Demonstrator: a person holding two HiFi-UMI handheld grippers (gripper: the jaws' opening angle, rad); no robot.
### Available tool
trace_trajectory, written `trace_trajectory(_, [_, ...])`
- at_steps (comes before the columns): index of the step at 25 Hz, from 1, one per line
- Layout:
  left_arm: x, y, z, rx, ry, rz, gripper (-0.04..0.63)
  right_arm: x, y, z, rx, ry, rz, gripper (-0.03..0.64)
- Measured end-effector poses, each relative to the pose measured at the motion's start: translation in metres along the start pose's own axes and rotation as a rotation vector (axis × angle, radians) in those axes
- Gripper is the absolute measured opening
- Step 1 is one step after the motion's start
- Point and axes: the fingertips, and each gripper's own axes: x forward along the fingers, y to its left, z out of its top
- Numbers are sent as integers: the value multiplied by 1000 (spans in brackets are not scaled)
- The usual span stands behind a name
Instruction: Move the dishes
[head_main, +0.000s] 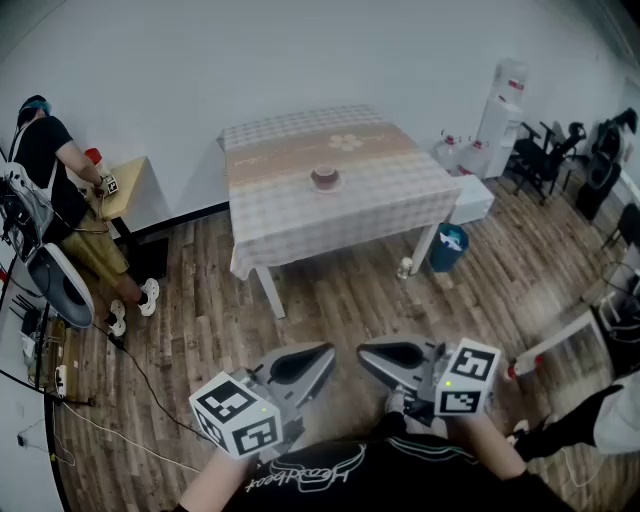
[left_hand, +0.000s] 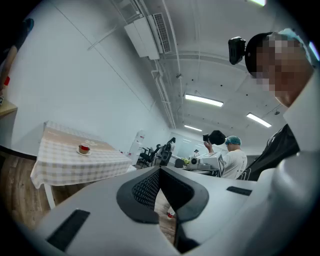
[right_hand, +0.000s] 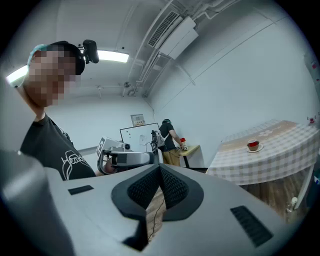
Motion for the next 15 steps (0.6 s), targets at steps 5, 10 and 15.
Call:
trace_trajectory(5, [4, -4, 3, 0, 0, -4, -5, -7, 0, 5, 13, -8, -1, 11])
trace_trajectory(10, [20, 0, 8, -2, -2, -11, -5, -12, -13, 12, 32, -22, 1, 11])
trace_trajectory(15, [50, 13, 15, 0, -6, 5, -5, -18, -43, 18, 13, -8, 9, 11])
